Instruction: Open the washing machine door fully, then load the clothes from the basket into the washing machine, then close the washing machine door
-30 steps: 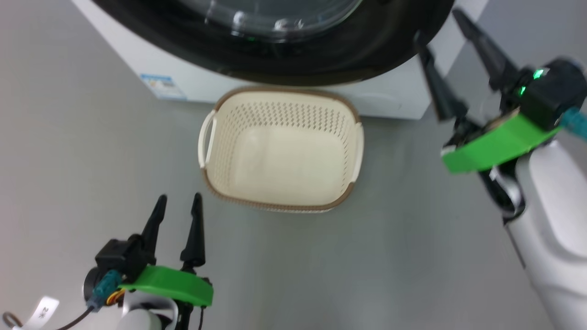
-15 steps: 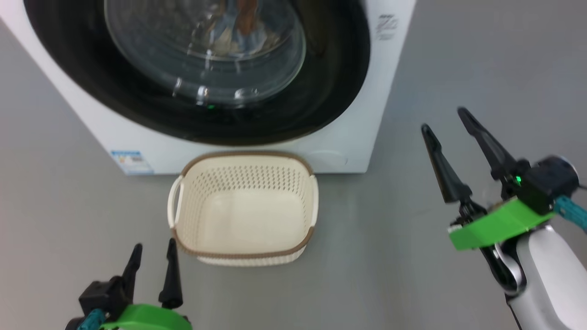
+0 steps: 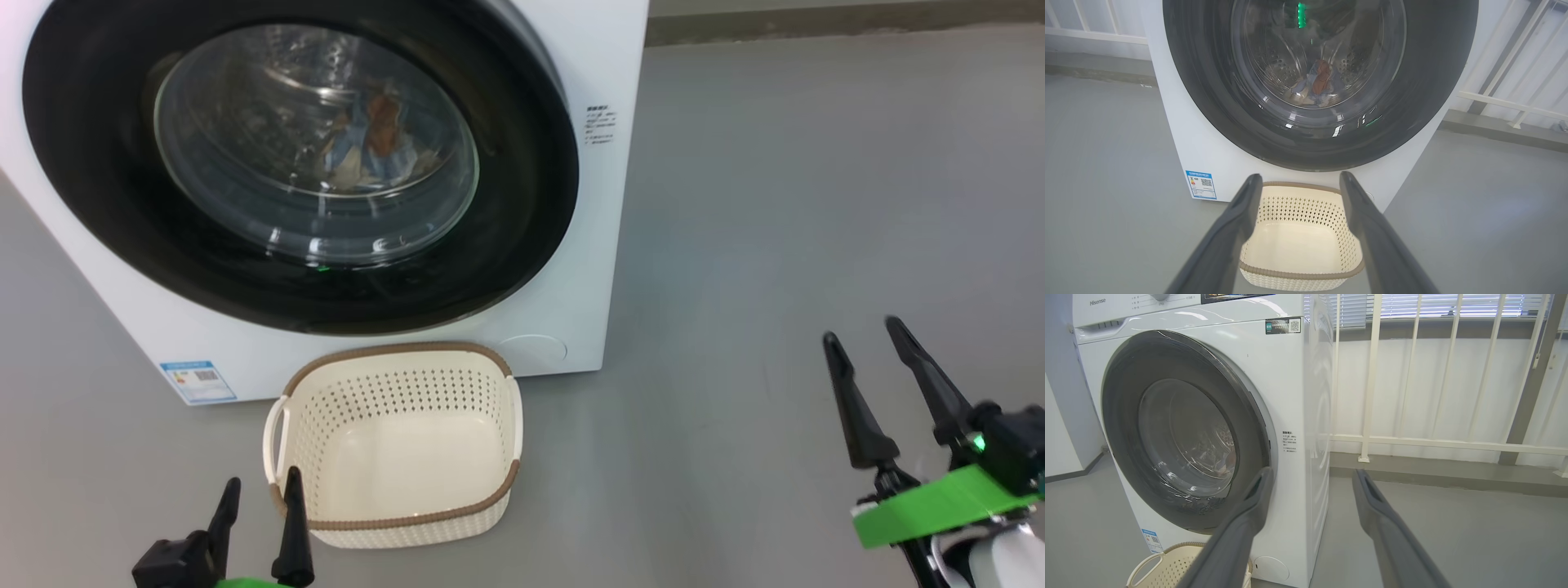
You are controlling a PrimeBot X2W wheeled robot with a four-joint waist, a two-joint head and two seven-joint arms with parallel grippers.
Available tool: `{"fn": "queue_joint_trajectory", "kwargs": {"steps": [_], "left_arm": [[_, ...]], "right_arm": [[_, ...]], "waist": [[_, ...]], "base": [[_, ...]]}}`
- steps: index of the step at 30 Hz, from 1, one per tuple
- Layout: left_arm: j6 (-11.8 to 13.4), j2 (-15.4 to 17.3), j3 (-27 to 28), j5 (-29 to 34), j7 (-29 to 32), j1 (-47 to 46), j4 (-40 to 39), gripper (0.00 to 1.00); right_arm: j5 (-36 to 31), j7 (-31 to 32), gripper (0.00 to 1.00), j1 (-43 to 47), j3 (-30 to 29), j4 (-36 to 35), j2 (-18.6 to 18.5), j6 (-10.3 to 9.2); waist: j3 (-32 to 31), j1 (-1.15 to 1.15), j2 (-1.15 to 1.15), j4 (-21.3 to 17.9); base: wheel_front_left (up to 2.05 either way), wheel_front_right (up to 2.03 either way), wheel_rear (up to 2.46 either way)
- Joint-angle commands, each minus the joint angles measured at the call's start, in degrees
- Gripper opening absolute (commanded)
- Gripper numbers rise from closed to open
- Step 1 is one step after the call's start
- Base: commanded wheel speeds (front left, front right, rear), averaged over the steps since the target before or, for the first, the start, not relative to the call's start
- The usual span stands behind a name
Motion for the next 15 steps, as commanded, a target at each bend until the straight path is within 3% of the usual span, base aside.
{"fn": "queue_joint_trajectory", "kwargs": {"steps": [1, 15], "left_arm": [[-0.27, 0.72, 2.0, -0.1, -0.37, -0.71, -1.42, 1.0], [-0.4, 0.72, 3.63, 0.09, -0.37, 1.65, -1.83, 1.0]], "right_arm": [[-0.31, -0.25, 1.0, 0.52, 0.27, -1.58, -0.14, -0.33], [-2.33, -0.25, 1.0, 8.3, -3.6, 0.45, 3.88, -0.33]], "waist": [[-0.86, 0.0, 0.0, -0.78], [-2.9, 0.0, 0.0, -2.08]], "base": [[0.0, 0.0, 0.0], [0.0, 0.0, 0.0]]}}
